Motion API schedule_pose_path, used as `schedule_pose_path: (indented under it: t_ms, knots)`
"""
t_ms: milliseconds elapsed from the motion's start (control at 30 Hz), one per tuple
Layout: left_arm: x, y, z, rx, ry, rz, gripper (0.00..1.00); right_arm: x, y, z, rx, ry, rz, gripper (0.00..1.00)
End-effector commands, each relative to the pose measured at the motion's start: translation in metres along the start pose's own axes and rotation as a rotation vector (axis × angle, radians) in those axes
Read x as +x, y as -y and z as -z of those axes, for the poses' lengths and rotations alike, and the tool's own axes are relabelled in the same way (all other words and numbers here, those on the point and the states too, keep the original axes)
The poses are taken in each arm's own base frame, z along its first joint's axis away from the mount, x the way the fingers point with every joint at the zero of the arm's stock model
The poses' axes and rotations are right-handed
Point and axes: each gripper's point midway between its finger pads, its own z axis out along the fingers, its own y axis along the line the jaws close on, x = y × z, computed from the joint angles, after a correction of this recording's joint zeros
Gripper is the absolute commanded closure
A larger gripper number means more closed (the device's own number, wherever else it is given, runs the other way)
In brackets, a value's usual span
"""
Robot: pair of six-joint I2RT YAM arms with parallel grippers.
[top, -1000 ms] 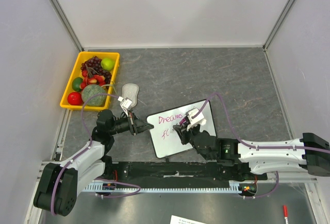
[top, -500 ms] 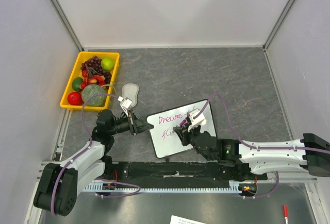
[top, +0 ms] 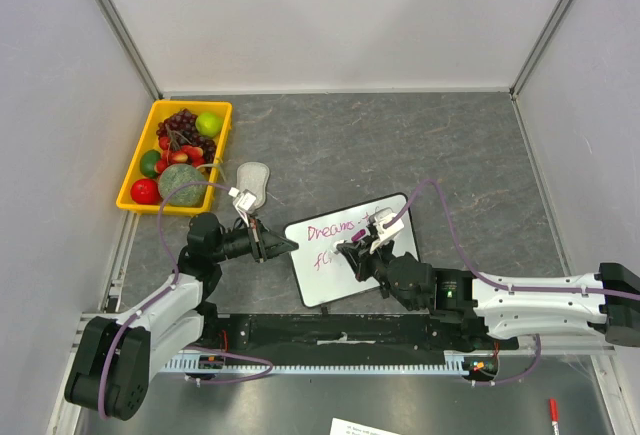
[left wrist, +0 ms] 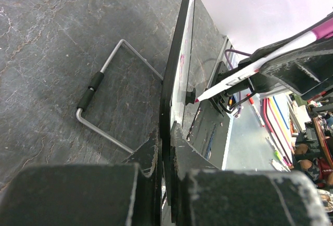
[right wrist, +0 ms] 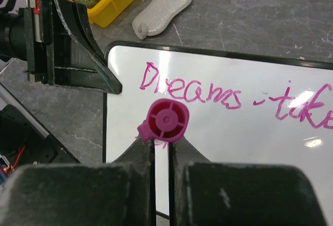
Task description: Write a sentence on the whiteboard
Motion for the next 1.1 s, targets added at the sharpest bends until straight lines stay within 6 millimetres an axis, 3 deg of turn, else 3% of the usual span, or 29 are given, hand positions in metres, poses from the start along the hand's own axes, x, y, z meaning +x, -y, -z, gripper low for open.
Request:
schedule_pose_path:
  t_ms: [0, 300, 633, 1067]
  knots:
    - [-0.005, -0.003, -0.001, -0.005, 0.017, -0.094, 0.98, -0.036, -0.008, 0.000, -0.004, 0.080, -0.047, 1.00]
    - [-0.005, -0.002, 0.000, -0.002, 0.018, -0.096, 0.98, -0.033, 0.001, -0.011, 0.041, 0.083, -0.046, 1.00]
    - [-0.005, -0.002, 0.000, -0.004, 0.019, -0.097, 0.98, -0.006, 0.012, -0.019, 0.078, 0.026, -0.016, 1.00]
    - [-0.005, -0.002, 0.000, -0.004, 0.018, -0.095, 0.98, -0.031, 0.017, -0.002, 0.065, 0.082, -0.063, 1.00]
